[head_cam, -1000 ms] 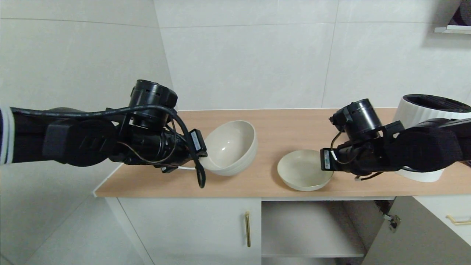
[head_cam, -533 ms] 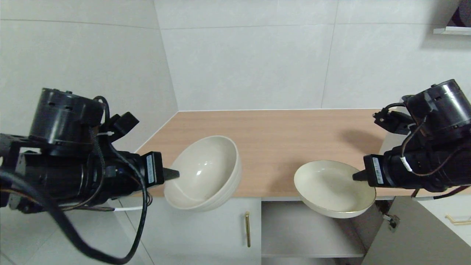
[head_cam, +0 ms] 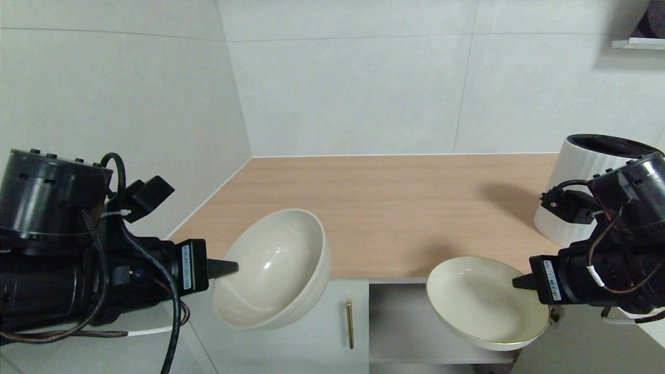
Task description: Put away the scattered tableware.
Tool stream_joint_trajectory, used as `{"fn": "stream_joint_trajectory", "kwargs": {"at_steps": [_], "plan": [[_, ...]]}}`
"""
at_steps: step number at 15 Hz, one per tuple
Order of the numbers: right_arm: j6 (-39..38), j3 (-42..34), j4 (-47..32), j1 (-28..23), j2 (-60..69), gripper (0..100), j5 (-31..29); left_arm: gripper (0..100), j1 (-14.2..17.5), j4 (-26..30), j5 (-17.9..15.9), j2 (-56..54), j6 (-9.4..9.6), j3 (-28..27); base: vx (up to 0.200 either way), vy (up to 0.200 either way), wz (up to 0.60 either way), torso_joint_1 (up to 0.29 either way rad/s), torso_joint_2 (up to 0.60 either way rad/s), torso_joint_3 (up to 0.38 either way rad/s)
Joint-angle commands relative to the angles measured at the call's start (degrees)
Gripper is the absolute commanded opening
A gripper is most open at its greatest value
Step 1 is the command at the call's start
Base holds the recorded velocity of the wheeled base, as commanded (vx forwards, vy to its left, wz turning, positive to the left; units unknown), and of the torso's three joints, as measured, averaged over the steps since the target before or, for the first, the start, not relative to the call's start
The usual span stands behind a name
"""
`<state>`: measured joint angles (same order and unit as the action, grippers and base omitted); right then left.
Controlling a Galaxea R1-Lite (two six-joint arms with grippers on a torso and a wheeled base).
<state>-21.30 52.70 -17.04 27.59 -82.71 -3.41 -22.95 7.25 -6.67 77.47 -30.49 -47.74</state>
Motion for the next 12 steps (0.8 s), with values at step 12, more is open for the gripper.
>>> {"fn": "stream_joint_trajectory", "kwargs": {"at_steps": [12], "plan": [[-0.06, -1.72, 1.84, -0.08, -0.87, 0, -0.01, 0, -1.13, 0.04, 0.08, 1.81, 0.17, 0.98, -0.083, 0.0, 0.0, 0.001, 0.0, 0.001]]}}
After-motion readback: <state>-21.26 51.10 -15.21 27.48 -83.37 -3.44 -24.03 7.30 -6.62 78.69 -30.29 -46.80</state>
